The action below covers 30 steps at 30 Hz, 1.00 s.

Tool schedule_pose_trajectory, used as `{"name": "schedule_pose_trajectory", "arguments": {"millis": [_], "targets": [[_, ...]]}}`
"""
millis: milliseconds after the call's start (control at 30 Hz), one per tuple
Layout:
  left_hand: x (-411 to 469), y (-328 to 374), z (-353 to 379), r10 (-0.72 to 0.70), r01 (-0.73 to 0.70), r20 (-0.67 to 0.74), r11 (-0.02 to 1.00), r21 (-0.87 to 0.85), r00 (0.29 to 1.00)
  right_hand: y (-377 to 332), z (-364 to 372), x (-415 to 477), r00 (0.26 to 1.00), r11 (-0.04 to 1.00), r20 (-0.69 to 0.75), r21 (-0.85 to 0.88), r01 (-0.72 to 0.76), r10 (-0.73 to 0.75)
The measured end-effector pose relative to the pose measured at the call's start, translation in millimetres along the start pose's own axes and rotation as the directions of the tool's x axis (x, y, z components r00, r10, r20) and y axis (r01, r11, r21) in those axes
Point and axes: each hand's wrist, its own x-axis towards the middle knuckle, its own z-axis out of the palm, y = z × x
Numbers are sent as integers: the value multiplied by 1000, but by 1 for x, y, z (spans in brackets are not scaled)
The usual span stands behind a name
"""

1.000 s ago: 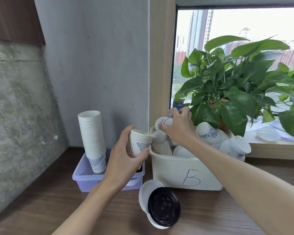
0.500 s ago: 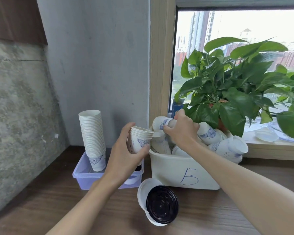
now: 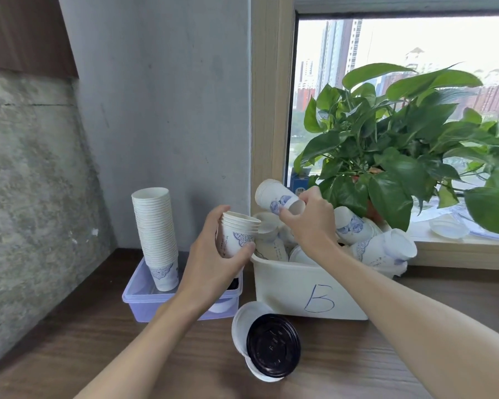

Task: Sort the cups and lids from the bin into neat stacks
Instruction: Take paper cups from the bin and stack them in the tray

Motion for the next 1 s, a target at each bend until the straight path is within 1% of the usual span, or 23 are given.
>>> {"name": "schedule_pose_trajectory", "arguments": {"millis": [100, 167, 267, 333, 367, 400, 467, 533, 600, 667, 767, 833, 900, 1000], "targets": [[-1, 3, 1, -3, 3, -2, 1000, -14, 1000, -5, -7, -8, 997, 967, -65, 254, -34, 52], [-1, 7, 2, -4, 4, -7, 999, -33, 1000, -12, -14, -19, 992, 894, -82, 444, -54, 100], [-1, 16, 4, -9, 9, -6, 996, -85, 1000, -24, -24, -42, 992, 741, -43, 669, -58, 117], [0, 22, 4, -14, 15, 7, 992, -127, 1000, -28, -29, -54, 995, 649, 10, 758, -72, 98], [-1, 24, 3, -13, 15, 14, 991, -134, 1000, -28, -32, -58, 995, 627, 42, 774, -87, 87], [-1, 26, 2, -9, 11, 20, 991, -137, 1000, -28, -35, -59, 995, 632, 78, 768, -104, 68], [-1, 26, -2, 9, -4, 37, 991, -134, 999, -24, -44, -57, 983, 688, 186, 713, -136, 2], [-1, 27, -7, 24, -16, 80, 994, -106, 997, -20, -54, -54, 944, 737, 320, 657, -159, -82], [-1, 30, -12, 36, -31, 125, 999, -36, 992, -18, -62, -52, 901, 772, 407, 617, -150, -149], [-1, 33, -15, 42, -47, 158, 998, 29, 987, -17, -67, -50, 883, 795, 432, 593, -126, -182], [-4, 36, -18, 31, -51, 210, 995, 89, 977, -19, -72, -47, 871, 799, 451, 588, -127, -193], [-8, 36, -19, 26, -51, 246, 994, 98, 969, -20, -74, -46, 859, 833, 470, 544, -103, -201], [-10, 37, -19, 37, -69, 265, 991, 112, 964, -21, -76, -45, 839, 882, 497, 469, -46, -221], [-11, 38, -21, 48, -82, 274, 990, 113, 961, -21, -79, -43, 811, 913, 532, 409, 4, -242]]}}
